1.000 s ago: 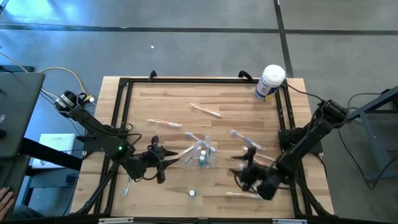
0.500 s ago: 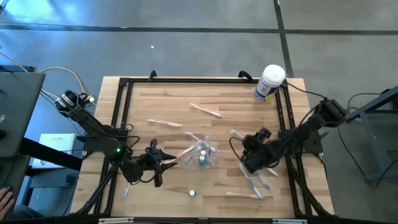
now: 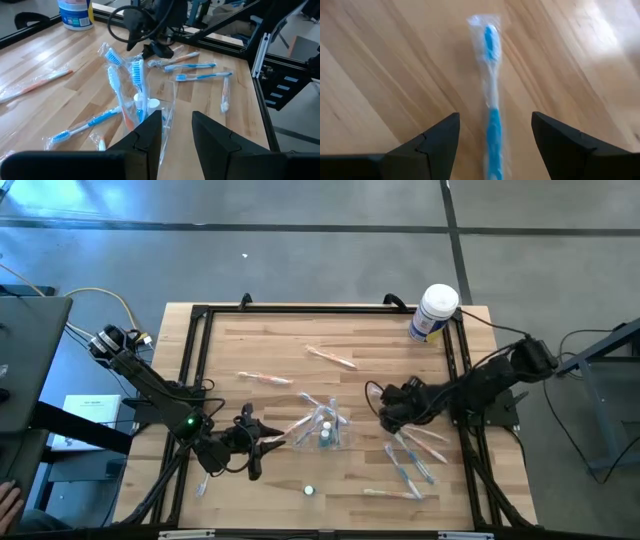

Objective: Pick & Place toothbrushing station
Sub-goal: Put the blue toothbrush into the transparent organizer

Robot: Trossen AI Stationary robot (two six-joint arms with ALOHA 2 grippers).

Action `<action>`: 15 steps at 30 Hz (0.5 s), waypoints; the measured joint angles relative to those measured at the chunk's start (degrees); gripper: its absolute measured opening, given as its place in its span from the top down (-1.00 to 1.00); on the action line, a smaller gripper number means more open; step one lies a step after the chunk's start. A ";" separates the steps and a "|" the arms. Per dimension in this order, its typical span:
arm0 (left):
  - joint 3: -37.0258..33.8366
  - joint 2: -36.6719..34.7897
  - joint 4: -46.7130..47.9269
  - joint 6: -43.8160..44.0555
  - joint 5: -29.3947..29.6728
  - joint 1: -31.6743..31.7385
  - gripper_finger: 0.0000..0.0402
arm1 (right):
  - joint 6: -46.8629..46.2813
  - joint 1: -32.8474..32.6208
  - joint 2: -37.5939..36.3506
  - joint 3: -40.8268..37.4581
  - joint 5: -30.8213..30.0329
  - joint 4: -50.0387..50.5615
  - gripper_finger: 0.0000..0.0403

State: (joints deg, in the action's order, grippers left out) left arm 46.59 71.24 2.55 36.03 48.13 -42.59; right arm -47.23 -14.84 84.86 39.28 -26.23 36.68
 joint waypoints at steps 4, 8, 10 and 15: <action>0.00 0.00 0.01 0.00 -2.13 0.02 0.48 | 1.18 2.25 0.00 -0.67 0.08 -2.76 -0.19; 0.00 0.00 0.02 -0.02 -4.94 0.02 0.48 | 1.33 4.02 0.02 -1.16 0.13 -2.84 -0.19; 0.00 0.00 0.00 -0.02 -5.37 0.02 0.48 | 1.77 4.78 0.02 -1.60 1.15 -3.24 -0.19; 0.00 0.00 0.02 -0.02 -5.34 0.02 0.48 | 2.69 6.63 -0.15 -4.56 4.85 -8.59 -0.19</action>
State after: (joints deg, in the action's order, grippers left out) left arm 46.59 71.24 2.57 36.01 42.78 -42.57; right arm -44.54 -8.22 84.71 34.72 -21.38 28.09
